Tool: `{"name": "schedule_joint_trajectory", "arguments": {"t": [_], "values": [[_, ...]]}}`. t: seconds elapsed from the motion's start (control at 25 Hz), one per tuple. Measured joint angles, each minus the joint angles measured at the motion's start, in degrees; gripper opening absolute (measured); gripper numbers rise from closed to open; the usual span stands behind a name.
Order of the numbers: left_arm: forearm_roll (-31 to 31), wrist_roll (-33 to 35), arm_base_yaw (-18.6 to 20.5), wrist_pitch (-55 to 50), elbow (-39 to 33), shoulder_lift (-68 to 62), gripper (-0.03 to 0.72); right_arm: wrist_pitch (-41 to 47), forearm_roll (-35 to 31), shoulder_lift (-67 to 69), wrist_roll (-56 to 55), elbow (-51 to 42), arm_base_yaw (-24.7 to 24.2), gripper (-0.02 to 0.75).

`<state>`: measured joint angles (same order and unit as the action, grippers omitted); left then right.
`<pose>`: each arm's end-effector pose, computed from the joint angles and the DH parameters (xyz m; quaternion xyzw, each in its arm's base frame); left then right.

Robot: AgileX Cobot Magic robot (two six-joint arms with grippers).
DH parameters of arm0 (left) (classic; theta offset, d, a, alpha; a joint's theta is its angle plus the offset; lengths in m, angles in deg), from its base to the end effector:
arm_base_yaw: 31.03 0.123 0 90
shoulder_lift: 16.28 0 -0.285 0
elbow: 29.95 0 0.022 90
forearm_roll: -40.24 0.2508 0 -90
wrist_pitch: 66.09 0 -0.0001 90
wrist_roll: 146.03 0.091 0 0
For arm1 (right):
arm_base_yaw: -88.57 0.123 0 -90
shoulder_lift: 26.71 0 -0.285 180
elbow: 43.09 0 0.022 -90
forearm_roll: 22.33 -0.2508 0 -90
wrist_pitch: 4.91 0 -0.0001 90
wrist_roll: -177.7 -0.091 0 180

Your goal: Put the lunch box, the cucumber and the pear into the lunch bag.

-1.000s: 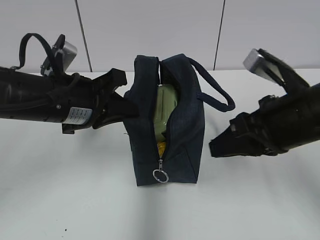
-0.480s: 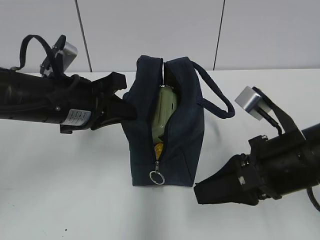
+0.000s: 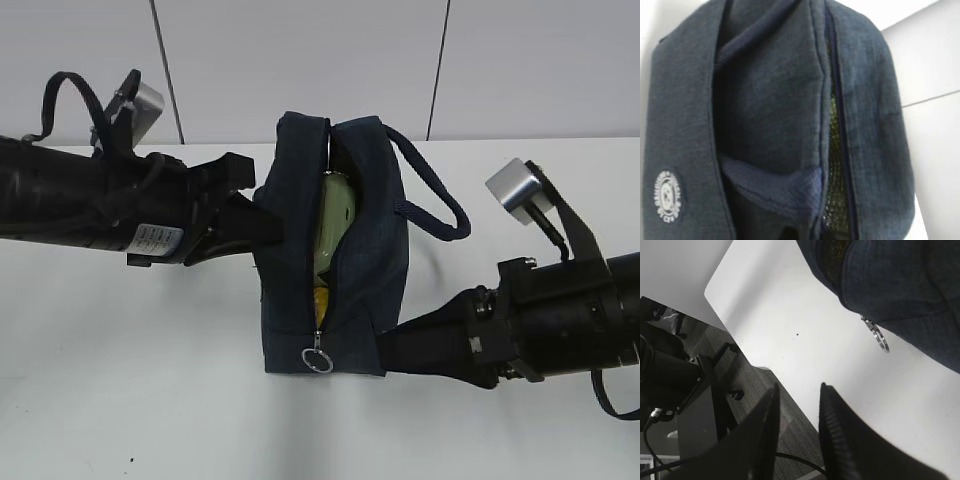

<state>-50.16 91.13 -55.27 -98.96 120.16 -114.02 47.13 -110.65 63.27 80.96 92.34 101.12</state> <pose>0.2634 -0.1729 0.2233 0.0570 0.8670 -0.4270 0.2506 0.2113 0.1206 0.2070 -0.2235 0.8210 0.4510 0.2694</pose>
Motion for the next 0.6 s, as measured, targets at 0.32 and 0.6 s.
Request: {"name": "schedule_joint_trajectory", "arguments": {"t": [0.32,0.6], "values": [[1.01,6.69,0.0,-2.49,0.0,0.0,0.279,-0.07,2.96,0.0,0.46,0.0,0.0,0.223],[4.17,7.88,0.0,-2.9,0.0,-0.18,0.241,-0.38,4.42,0.0,6.18,0.0,0.0,0.224]]}}
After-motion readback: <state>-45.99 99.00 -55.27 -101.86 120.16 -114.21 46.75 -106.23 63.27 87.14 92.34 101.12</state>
